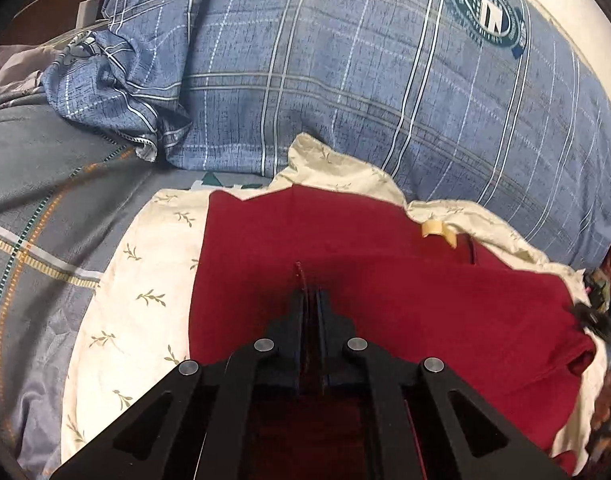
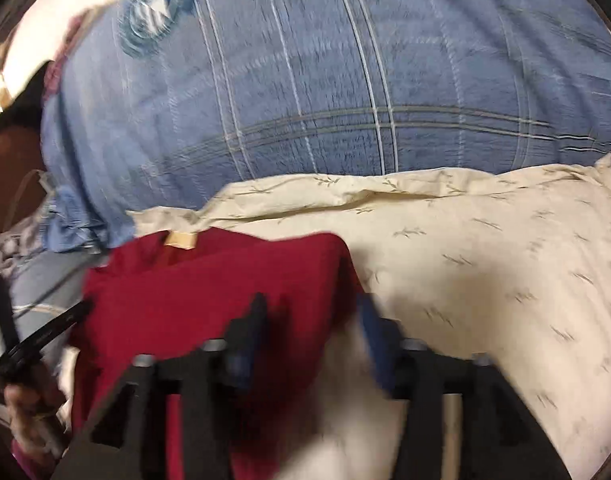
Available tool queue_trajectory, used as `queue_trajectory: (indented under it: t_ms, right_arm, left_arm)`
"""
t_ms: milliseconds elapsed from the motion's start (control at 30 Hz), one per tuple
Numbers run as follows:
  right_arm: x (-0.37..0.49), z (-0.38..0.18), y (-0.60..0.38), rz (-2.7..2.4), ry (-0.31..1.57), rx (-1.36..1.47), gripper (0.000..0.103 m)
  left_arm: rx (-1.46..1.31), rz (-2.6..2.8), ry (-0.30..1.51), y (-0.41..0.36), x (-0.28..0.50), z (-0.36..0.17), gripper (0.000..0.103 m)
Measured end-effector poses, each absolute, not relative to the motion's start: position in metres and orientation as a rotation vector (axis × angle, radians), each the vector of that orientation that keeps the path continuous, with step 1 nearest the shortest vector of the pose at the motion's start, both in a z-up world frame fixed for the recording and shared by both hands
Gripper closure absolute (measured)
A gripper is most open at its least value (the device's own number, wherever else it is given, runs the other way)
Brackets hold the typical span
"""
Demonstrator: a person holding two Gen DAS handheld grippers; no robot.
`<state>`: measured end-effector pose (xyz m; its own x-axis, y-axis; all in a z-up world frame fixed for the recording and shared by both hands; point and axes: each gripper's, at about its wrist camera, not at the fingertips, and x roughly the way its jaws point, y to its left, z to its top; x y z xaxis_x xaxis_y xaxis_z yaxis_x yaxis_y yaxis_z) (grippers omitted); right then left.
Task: Fold small clothes
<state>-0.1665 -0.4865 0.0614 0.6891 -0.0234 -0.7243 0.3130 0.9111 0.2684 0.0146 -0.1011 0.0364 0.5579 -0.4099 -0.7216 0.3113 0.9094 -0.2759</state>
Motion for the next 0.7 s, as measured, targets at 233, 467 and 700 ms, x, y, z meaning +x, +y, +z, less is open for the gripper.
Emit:
queue_trajectory:
  t_ms: [233,467,700]
  right_arm:
    - [-0.218,0.079,-0.450,-0.064,0.787,0.294,0.040]
    - [-0.188,0.048,-0.451,-0.267,0.842,0.247,0.088]
    - [-0.217,0.019,-0.476,-0.296,0.898,0.391,0.072]
  left_arm:
    - [-0.148,-0.420,0.890,-0.098,0.015,0.038,0.098]
    - [-0.141,-0.413,0.892,-0.095,0.010,0.040,0.098]
    - [0.010,-0.388,0.929,-0.122,0.005,0.030,0.098]
